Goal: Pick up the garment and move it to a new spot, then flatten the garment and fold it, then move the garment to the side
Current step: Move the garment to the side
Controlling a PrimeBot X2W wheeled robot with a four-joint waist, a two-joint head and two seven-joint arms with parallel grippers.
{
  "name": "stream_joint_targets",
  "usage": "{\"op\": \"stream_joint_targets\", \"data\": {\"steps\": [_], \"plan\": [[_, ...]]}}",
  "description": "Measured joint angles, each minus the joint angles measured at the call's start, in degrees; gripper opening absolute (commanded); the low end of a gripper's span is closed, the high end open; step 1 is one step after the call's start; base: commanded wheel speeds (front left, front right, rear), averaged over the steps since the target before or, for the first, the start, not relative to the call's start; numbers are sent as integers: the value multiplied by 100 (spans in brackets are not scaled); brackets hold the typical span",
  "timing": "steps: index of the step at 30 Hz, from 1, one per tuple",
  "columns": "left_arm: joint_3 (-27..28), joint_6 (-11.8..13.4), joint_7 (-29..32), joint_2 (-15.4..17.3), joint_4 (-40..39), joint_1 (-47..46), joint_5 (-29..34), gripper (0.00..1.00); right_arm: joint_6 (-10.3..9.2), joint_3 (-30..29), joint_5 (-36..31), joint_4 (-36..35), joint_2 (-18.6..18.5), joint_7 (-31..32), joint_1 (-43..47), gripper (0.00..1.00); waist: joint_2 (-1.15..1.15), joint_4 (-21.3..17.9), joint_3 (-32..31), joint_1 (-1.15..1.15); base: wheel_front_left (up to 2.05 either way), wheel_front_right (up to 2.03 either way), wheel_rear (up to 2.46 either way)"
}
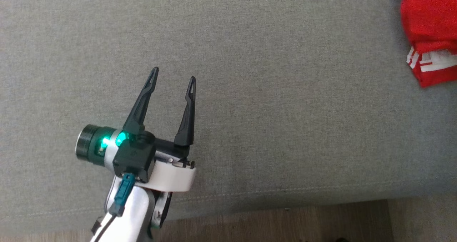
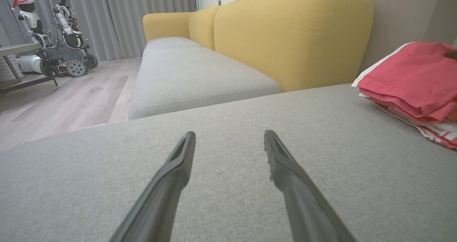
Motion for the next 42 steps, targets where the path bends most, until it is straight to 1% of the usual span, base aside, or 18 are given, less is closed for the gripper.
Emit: {"op": "stream_joint_targets", "data": {"steps": [2,5,6,7,8,9,13,16,18,20,22,26,29,30,33,36,37,42], "plan": [[8,-1,0,11,-2,-18,-1,100,0,-393,-296,-502,8,286,331,0,0,13,33,0,0,0,0],[41,-1,0,34,-3,-31,-1,100,0,-736,-519,-1037,79,576,704,0,0,15,64,0,0,0,0],[47,-1,0,38,-3,-34,-1,100,0,-820,-597,-1207,122,680,806,20,0,15,71,0,0,0,0],[53,-1,0,42,-3,-38,-1,100,0,-909,-661,-1374,180,777,890,36,0,14,79,0,0,0,0],[57,-1,0,44,-3,-44,-1,100,0,-1014,-711,-1544,252,840,960,47,0,14,87,0,0,0,0],[59,-2,0,46,-3,-48,-1,100,0,-1147,-801,-1724,336,887,1016,100,0,16,95,0,0,0,0],[60,-4,0,48,-2,-112,-1,100,0,-1581,-1304,-2408,572,938,1194,100,0,40,98,0,0,0,0],[70,-4,0,49,1,-125,-1,100,0,-1840,-1740,-2943,850,978,1338,100,0,60,48,0,0,0,0],[81,-3,0,52,8,-124,-1,100,0,-1876,-1918,-3234,1059,926,1462,100,0,72,-15,0,0,0,0],[101,0,0,52,13,-116,-16,100,0,-1844,-1951,-3459,1298,823,1596,100,0,83,-108,0,0,0,0],[115,9,0,49,12,-106,-51,100,0,-1803,-1939,-3561,1437,767,1679,100,0,91,-165,0,0,0,0],[283,47,0,-33,33,26,-252,100,0,-1321,-1548,-3733,1992,420,2134,100,0,133,-450,0,0,0,0],[422,37,0,-125,63,205,-410,100,1,-843,-977,-3648,2268,-26,2548,100,0,185,-710,0,0,0,0],[465,26,0,-153,85,263,-465,100,1,-635,-790,-3567,2278,-256,2686,100,0,210,-806,0,0,0,0],[566,-215,1,-234,141,434,-706,100,1,-331,-401,-3353,2384,-859,2980,100,0,300,-1084,-1,0,0,0],[703,-348,0,-281,174,604,-723,100,1,-204,-158,-3290,2521,-1094,3244,100,0,411,-1360,-1,0,0,0],[757,-366,0,-292,196,672,-723,100,1,-148,-79,-3336,2547,-1101,3357,100,0,450,-1449,-1,0,0,0],[904,-386,0,-302,314,1053,-564,100,1,160,94,-4144,2649,-1118,4048,100,0,640,-1828,-1,0,0,0]]}}
